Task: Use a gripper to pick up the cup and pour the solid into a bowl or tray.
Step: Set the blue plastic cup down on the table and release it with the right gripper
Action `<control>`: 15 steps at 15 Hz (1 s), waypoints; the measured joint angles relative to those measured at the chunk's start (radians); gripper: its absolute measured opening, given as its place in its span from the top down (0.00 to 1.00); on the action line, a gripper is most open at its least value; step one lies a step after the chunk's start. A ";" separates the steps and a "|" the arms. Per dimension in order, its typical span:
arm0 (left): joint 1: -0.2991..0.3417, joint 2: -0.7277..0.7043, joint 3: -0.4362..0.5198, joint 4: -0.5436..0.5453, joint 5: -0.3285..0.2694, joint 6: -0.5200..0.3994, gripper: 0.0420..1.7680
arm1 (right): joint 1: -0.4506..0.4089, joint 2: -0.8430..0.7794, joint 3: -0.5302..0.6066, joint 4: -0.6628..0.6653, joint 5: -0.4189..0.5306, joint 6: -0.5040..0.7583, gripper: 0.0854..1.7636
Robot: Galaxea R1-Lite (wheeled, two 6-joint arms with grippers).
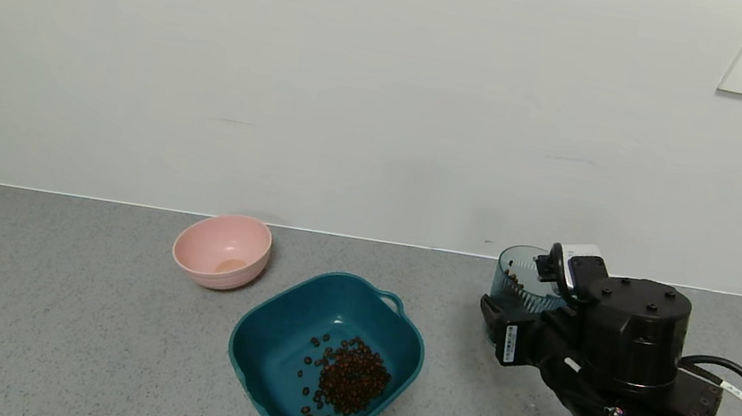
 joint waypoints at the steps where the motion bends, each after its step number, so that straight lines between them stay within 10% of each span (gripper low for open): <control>1: 0.000 0.000 0.000 0.000 0.000 0.000 0.01 | -0.007 0.007 0.000 -0.013 -0.004 0.004 0.25; 15: 0.000 0.000 0.000 0.000 0.000 0.000 0.01 | -0.118 0.354 -0.232 -0.269 0.111 -0.034 0.25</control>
